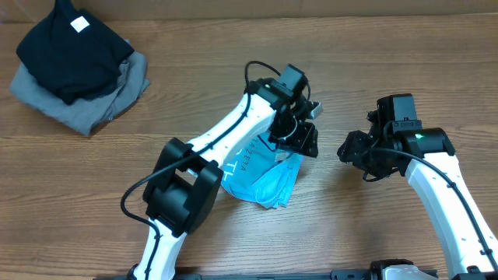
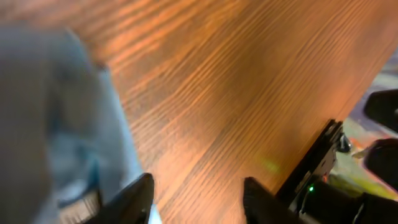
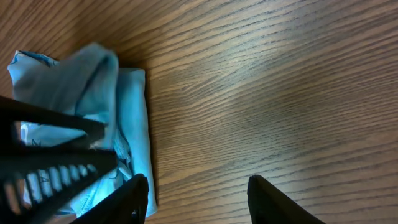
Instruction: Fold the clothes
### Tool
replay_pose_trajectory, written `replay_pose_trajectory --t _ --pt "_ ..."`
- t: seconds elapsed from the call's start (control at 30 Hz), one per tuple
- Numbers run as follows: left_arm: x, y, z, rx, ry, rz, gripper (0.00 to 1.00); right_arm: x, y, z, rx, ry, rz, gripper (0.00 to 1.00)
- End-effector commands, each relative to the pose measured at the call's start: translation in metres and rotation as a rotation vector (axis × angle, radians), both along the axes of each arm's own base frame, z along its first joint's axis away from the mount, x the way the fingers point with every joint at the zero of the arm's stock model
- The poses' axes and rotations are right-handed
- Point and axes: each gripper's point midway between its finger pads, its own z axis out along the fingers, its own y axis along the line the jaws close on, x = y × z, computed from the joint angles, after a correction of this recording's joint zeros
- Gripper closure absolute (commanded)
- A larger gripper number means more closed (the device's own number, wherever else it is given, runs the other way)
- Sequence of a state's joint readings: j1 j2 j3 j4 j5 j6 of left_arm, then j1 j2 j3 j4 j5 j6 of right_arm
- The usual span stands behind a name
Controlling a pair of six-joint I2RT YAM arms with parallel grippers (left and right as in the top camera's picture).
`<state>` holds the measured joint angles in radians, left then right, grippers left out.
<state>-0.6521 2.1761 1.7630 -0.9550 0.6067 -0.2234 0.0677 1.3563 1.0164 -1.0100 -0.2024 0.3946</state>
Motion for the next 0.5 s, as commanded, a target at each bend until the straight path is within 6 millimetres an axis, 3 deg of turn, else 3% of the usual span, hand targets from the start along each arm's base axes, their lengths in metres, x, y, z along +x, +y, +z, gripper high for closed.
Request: replay_pose_trajectory --t 0.0,0.1,0.23,0.47 --pt "0.027 0.021 0.014 0.019 -0.055 0.052 0.47 0.006 0.0 0.013 0.004 -0.051 0.006 0.45" --pt "0.038 0.037 0.028 -0.03 -0.019 0.073 0.48 0.007 0.012 0.017 0.05 -0.079 0.087 0.44" --pt "0.061 0.076 0.043 -0.033 -0.003 0.14 0.49 0.006 0.056 0.034 0.204 -0.179 0.345 0.44" --pt "0.083 0.134 0.055 -0.038 0.007 0.202 0.48 0.003 0.098 0.029 0.187 -0.177 0.413 0.44"
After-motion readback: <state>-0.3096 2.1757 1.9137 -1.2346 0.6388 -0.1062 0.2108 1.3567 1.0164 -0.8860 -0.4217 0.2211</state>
